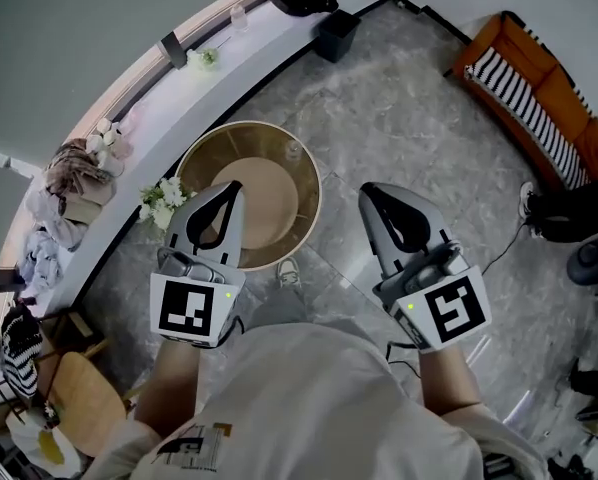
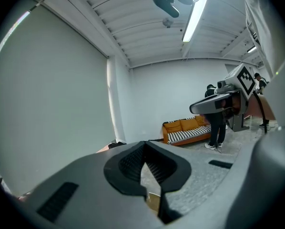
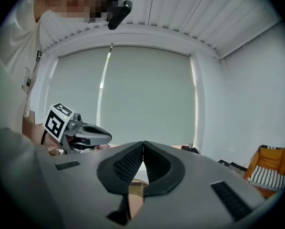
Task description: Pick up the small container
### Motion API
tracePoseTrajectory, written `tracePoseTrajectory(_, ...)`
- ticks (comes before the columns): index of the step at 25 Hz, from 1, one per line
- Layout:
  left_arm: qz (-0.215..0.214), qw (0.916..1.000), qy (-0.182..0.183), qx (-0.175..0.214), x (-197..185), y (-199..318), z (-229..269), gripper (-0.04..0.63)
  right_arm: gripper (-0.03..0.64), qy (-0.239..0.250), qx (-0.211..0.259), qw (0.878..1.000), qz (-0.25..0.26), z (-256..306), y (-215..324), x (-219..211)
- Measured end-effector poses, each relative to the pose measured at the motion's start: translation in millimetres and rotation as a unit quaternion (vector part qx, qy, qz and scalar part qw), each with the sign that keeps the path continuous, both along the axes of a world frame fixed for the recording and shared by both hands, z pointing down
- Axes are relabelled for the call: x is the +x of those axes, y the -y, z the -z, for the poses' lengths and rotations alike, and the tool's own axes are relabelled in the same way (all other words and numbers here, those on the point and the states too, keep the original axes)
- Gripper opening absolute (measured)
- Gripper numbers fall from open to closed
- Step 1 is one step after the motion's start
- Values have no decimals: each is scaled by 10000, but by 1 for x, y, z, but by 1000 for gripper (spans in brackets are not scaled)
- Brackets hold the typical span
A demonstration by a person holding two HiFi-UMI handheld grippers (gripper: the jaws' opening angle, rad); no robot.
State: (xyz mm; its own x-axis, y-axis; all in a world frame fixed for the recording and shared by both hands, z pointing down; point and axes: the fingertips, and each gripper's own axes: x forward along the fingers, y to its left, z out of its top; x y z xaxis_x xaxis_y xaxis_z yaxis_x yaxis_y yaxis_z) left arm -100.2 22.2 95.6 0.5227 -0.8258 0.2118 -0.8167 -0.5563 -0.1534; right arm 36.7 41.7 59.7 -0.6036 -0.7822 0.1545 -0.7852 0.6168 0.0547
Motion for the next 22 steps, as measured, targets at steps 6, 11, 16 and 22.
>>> tracePoseTrajectory(6,-95,9998,-137,-66,-18,50,-8,6,6,-4,-82,9999,-124,-6,49,-19)
tracePoseTrajectory(11,-60,9998,-188,-92,-29,68,-12,6,6,-61,-154,9998,-113,-11,73,-27)
tracePoseTrajectory(16,-17,9997,-235,-114,-28,79,-13,6,6,-22,-236,9997,-81,-13,87,-28)
tracePoseTrajectory(22,116,9997,-191,-60,-18,94,-13,6,6,48,-359,9993,56,-23,107,-16)
